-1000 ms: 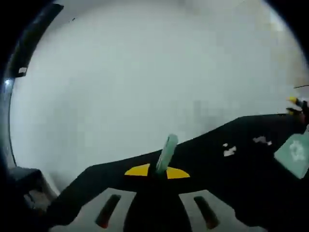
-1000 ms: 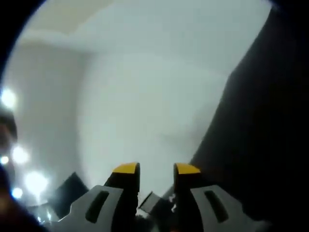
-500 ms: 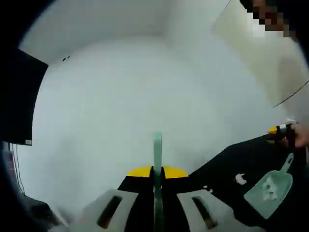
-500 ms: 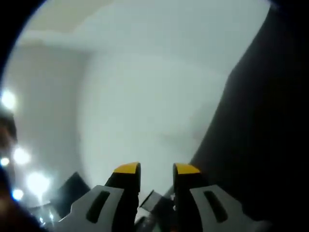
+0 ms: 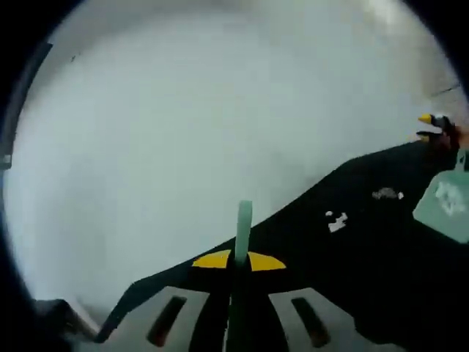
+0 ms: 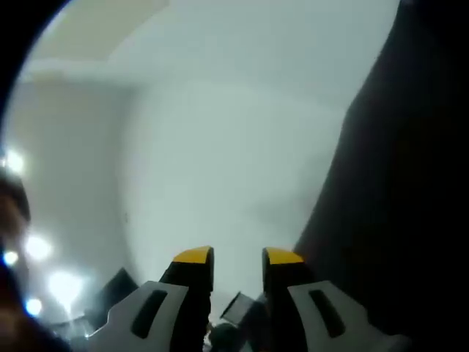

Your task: Pick up the broom and sweep the trash on the tabletop into the dustpan.

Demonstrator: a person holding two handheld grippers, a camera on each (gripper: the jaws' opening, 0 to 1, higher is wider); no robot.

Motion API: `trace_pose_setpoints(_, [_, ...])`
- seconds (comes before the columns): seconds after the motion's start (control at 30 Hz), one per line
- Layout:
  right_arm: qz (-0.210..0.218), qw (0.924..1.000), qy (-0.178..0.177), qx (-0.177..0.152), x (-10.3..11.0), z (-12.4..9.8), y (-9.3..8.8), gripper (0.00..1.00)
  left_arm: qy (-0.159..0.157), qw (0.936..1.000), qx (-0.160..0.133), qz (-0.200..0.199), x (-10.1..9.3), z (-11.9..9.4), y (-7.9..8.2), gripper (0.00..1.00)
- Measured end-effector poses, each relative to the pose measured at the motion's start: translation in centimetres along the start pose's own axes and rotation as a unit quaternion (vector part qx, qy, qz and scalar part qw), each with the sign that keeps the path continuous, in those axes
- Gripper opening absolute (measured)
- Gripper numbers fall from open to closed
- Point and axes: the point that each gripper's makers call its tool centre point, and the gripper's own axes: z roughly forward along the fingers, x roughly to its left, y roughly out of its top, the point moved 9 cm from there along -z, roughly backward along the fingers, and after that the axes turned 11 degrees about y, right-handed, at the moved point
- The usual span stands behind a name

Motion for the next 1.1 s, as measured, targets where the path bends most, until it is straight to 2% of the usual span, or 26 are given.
trace_pose_setpoints(0.03, [0.000,1.0000,0.000,0.000,0.0,0.0,0.0,0.28,-0.011,0.9995,-0.021,-0.020,-1.6,-1.1,1.4,0.04])
trace_pose_setpoints(0.1, [-0.002,1.0000,-0.002,0.000,0.0,0.0,0.0,0.28,-0.047,0.9947,-0.074,-0.055,-4.6,-3.7,5.6,0.04])
trace_pose_setpoints(0.17, [-0.003,1.0000,-0.003,0.001,0.1,0.0,-0.1,0.28,-0.026,0.9958,-0.086,-0.016,-5.6,-5.4,8.5,0.04])
trace_pose_setpoints(0.2, [-0.003,1.0000,-0.004,0.001,0.0,0.0,-0.1,0.28,-0.033,0.9945,-0.098,-0.014,-5.9,-5.8,9.4,0.04])
trace_pose_setpoints(0.23, [-0.003,1.0000,-0.005,0.002,-0.1,0.0,-0.1,0.28,-0.036,0.9915,-0.125,-0.001,-6.1,-6.4,10.7,0.04])
trace_pose_setpoints(0.27, [-0.003,1.0000,-0.005,0.003,-0.1,0.0,-0.1,0.28,-0.023,0.9913,-0.129,0.015,-5.8,-6.8,11.6,0.04])
trace_pose_setpoints(0.3, [-0.002,1.0000,-0.005,0.004,0.0,0.0,-0.1,0.28,-0.008,0.9924,-0.120,0.024,-5.1,-7.1,12.0,0.05])
trace_pose_setpoints(0.33, [-0.001,1.0000,-0.004,0.003,0.0,-0.1,0.0,0.28,-0.004,0.9928,-0.118,0.020,-4.4,-7.1,12.2,0.04])
trace_pose_setpoints(0.4, [0.000,1.0000,-0.003,0.002,0.0,-0.2,0.0,0.28,0.044,0.9881,-0.118,0.088,-2.0,-6.3,11.3,0.04])
trace_pose_setpoints(0.47, [0.000,1.0000,-0.002,0.001,0.0,-0.2,0.0,0.28,0.049,0.9854,-0.097,0.131,-0.6,-4.7,8.9,0.04])
trace_pose_setpoints(0.5, [0.000,1.0000,-0.002,0.001,-0.1,-0.2,0.1,0.28,0.050,0.9819,-0.090,0.159,-0.1,-3.7,7.5,0.04])
trace_pose_setpoints(0.57, [0.001,1.0000,-0.001,-0.001,0.0,-0.2,0.0,0.28,0.035,0.9852,-0.049,0.161,0.4,-1.7,4.2,0.04])
trace_pose_setpoints(0.6, [0.002,1.0000,0.000,-0.002,0.0,-0.2,0.0,0.28,0.031,0.9872,-0.035,0.153,0.5,-1.1,3.2,0.04])
trace_pose_setpoints(0.67, [0.004,1.0000,0.002,-0.004,0.0,-0.2,0.1,0.28,0.016,0.9924,0.011,0.121,0.1,0.2,1.0,0.04])
trace_pose_setpoints(0.7, [0.005,1.0000,0.003,-0.005,0.1,-0.2,0.1,0.28,0.004,0.9954,0.008,0.095,-0.9,0.6,0.6,0.04])
trace_pose_setpoints(0.73, [0.006,1.0000,0.004,-0.006,0.1,-0.2,0.1,0.28,0.001,0.9960,0.012,0.089,-1.5,0.5,0.7,0.04])
trace_pose_setpoints(0.8, [0.007,0.9999,0.004,-0.007,0.0,-0.2,0.1,0.28,-0.035,0.9987,-0.012,0.035,-4.8,-0.5,1.9,0.03])
trace_pose_setpoints(0.83, [0.007,0.9999,0.003,-0.008,0.0,-0.1,0.2,0.28,-0.042,0.9986,-0.013,0.030,-6.3,-1.1,2.5,0.04])
trace_pose_setpoints(0.87, [0.007,0.9999,0.003,-0.008,0.0,-0.1,0.2,0.28,-0.038,0.9982,-0.011,0.044,-7.6,-1.7,3.1,0.03])
trace_pose_setpoints(0.9, [0.006,0.9999,0.003,-0.008,-0.1,-0.1,0.2,0.28,-0.046,0.9980,-0.023,0.037,-8.8,-2.5,4.2,0.03])
trace_pose_setpoints(0.97, [0.006,1.0000,0.001,-0.008,-0.1,-0.1,0.1,0.28,-0.069,0.9953,-0.068,-0.010,-10.5,-4.0,6.9,0.04])
trace_pose_setpoints(1.0, [0.006,1.0000,0.000,-0.006,-0.1,-0.1,0.1,0.28,-0.074,0.9932,-0.088,-0.019,-11.0,-4.8,8.5,0.04])
trace_pose_setpoints(1.03, [0.007,1.0000,0.000,-0.004,-0.1,-0.1,0.1,0.28,-0.062,0.9924,-0.104,-0.020,-10.7,-5.8,10.5,0.04])
trace_pose_setpoints(1.1, [0.007,1.0000,-0.001,-0.001,-0.2,0.0,0.1,0.28,-0.037,0.9908,-0.130,-0.008,-9.3,-6.9,12.9,0.04])
